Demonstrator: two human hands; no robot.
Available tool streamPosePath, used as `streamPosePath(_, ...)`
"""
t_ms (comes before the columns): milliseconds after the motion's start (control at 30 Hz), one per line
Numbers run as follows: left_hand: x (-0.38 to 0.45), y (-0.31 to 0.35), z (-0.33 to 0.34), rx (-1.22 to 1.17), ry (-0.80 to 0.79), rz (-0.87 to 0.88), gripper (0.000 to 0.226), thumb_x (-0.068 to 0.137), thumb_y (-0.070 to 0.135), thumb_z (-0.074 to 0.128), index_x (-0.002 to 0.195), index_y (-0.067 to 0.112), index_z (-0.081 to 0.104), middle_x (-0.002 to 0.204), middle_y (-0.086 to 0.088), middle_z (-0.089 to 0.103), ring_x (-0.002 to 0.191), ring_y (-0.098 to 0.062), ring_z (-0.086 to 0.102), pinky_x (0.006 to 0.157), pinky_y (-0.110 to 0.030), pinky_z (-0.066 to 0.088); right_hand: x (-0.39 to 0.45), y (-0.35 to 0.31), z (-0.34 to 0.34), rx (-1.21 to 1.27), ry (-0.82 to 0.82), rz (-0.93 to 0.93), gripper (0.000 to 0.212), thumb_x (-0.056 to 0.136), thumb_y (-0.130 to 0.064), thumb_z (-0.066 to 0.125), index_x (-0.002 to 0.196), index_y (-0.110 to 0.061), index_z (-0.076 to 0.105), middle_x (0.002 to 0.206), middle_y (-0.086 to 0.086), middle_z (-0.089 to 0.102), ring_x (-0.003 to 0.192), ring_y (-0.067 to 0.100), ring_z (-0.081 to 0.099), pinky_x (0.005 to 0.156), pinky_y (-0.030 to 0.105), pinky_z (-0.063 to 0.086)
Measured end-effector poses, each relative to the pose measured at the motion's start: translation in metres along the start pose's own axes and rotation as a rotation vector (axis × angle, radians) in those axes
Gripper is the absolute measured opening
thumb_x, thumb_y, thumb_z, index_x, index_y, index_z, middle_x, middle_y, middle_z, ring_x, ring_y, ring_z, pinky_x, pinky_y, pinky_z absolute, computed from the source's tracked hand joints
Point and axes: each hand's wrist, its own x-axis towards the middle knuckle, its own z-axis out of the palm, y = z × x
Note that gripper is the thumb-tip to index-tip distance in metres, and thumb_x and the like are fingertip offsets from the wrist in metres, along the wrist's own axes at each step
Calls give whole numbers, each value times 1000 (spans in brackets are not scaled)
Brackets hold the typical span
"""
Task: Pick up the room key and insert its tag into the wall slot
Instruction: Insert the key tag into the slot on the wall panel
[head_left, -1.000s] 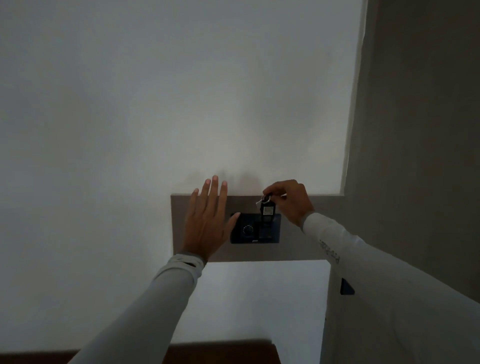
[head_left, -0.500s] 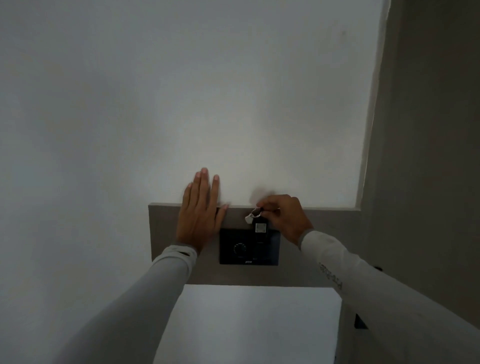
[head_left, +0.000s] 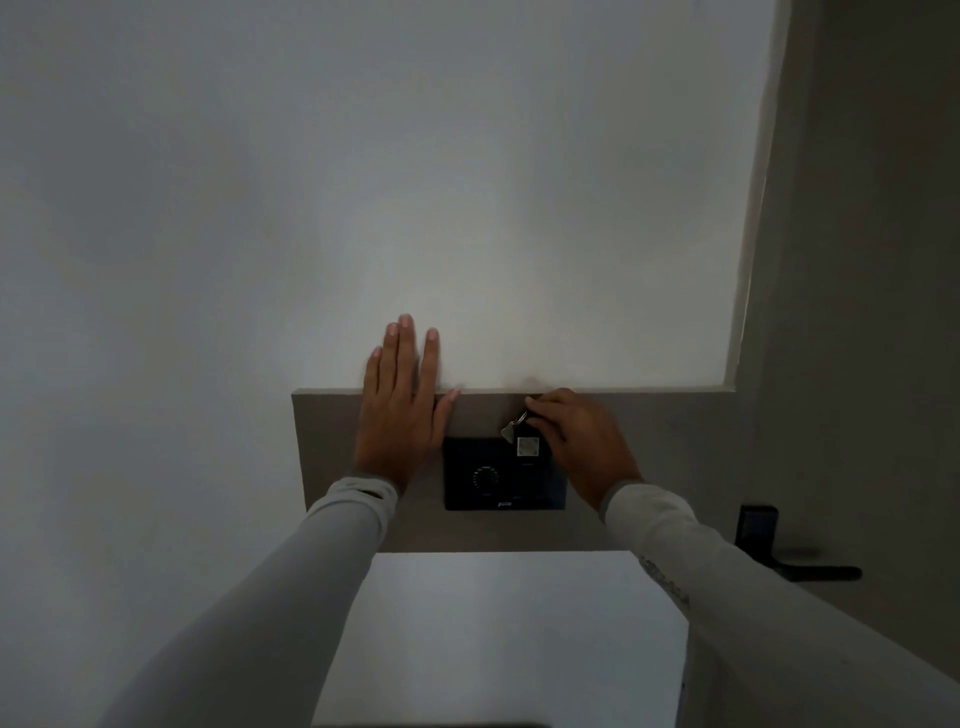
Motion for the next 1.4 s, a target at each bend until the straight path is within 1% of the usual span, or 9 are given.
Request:
streamPosePath(100,0,0,0,3,-13,0,71,112,48,25,165,1,20,171,-33,17,161,-47,16,128,-59,29,-5,1,0,-118,2,-90,31,85,-14,67,113,-4,58,106,15,61,96,33,55,80,46,52)
streamPosePath(167,0,1,-1,-12,-12,-4,71,111,48,27,164,1,21,171,-33,18,160,-47,16,128,-60,30,-15,3,1,-229,-9,-115,50,85,-40,65,122,-9,50,124,13,51,113,30,45,92,47,46)
streamPosePath(233,1,1,-1,-24,-7,-8,71,111,48,27,164,1,23,171,-33,18,160,-47,17,128,-60,31,-24,3,3,-311,-22,-114,71,81,-65,54,129,-14,41,142,14,35,131,29,29,106,46,35)
streamPosePath(333,0,1,-1,-17,-5,-7,72,111,50,23,164,2,22,172,-32,18,161,-46,17,128,-60,30,-27,0,6,-377,-50,-105,86,77,-78,44,135,-15,33,153,14,16,141,27,10,111,52,25)
streamPosePath(467,0,1,-1,-12,-6,-7,72,112,50,19,164,2,22,171,-32,18,160,-46,17,128,-59,31,-25,-5,4,-476,-92,-113,93,75,-83,37,136,-13,32,154,17,8,142,30,2,112,60,17)
streamPosePath(600,-4,-2,4,15,4,8,71,111,48,30,164,2,22,171,-32,19,160,-45,18,129,-58,30,-31,-6,8,-516,-129,-61,103,71,-88,35,142,-14,19,154,19,0,141,32,-3,110,65,17)
streamPosePath(733,-6,-1,4,21,19,8,70,111,47,32,164,2,24,171,-31,20,160,-45,20,129,-58,31,-34,-10,15,-516,-145,16,109,68,-91,32,143,-15,13,153,22,-2,141,34,-6,110,67,15)
streamPosePath(1233,-12,5,-1,28,-37,-47,70,112,49,25,165,4,20,173,-27,19,161,-41,19,129,-57,30,-41,-19,27,-539,-168,112,115,63,-95,29,143,-14,13,152,26,-1,140,37,-6,110,66,14)
streamPosePath(1400,-16,4,-3,10,-84,-49,71,111,49,19,167,6,13,175,-24,12,163,-39,12,132,-56,25,-48,-23,25,-565,-192,142,115,64,-95,23,144,-16,2,153,23,-6,140,35,-9,111,66,15)
